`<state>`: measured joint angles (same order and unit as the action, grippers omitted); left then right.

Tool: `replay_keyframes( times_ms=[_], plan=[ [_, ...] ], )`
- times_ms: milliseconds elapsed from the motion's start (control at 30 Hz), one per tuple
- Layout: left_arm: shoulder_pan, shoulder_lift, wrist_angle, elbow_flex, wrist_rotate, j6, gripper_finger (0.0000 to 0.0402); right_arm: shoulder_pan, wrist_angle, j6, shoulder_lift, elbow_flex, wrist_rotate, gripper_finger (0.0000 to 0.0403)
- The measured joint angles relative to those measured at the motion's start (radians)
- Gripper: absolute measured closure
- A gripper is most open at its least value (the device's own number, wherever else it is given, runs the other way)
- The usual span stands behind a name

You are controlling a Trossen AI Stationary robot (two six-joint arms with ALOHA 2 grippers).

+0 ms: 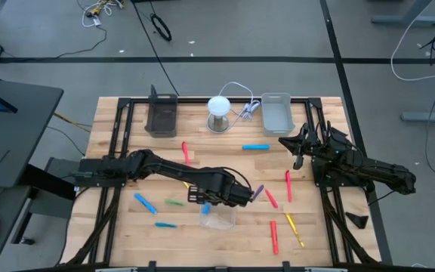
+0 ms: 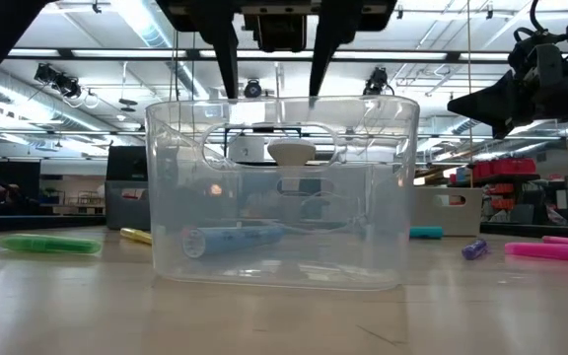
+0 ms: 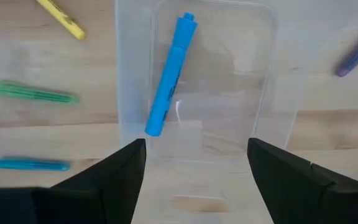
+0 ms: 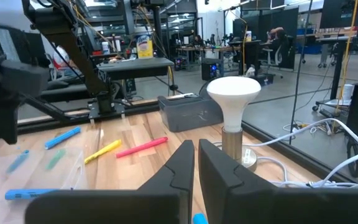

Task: Pick & Place Markers
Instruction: Put the bottom blue highlighter into the transparent bin

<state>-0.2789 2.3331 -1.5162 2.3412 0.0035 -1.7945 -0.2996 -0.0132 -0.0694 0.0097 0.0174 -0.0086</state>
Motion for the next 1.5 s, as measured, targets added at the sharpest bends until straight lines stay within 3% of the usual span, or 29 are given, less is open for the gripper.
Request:
replay_keyframes(
  times_ms=[467, 633, 967, 1200, 1500],
  plan=[
    [0.004, -0.014, -0.043, -0.004, -0.007, -0.034, 0.0113, 0.0, 0.0, 0.0, 0.0, 0.0, 0.0, 0.0374],
    [-0.001, -0.063, -0.045, -0.077, -0.012, -0.068, 0.0113, 0.0, 0.0, 0.0, 0.0, 0.0, 0.0, 0.0374],
    [-0.014, -0.25, 0.072, -0.382, -0.029, -0.151, 0.0113, 0.0, 0.0, 0.0, 0.0, 0.0, 0.0, 0.0374],
    [-0.029, -0.376, 0.187, -0.622, 0.015, -0.193, 0.0113, 0.0, 0.0, 0.0, 0.0, 0.0, 0.0, 0.0374],
    [-0.097, -0.563, 0.305, -0.907, 0.027, -0.345, 0.0113, 0.0, 0.0, 0.0, 0.0, 0.0, 0.0, 0.0374]
  ],
)
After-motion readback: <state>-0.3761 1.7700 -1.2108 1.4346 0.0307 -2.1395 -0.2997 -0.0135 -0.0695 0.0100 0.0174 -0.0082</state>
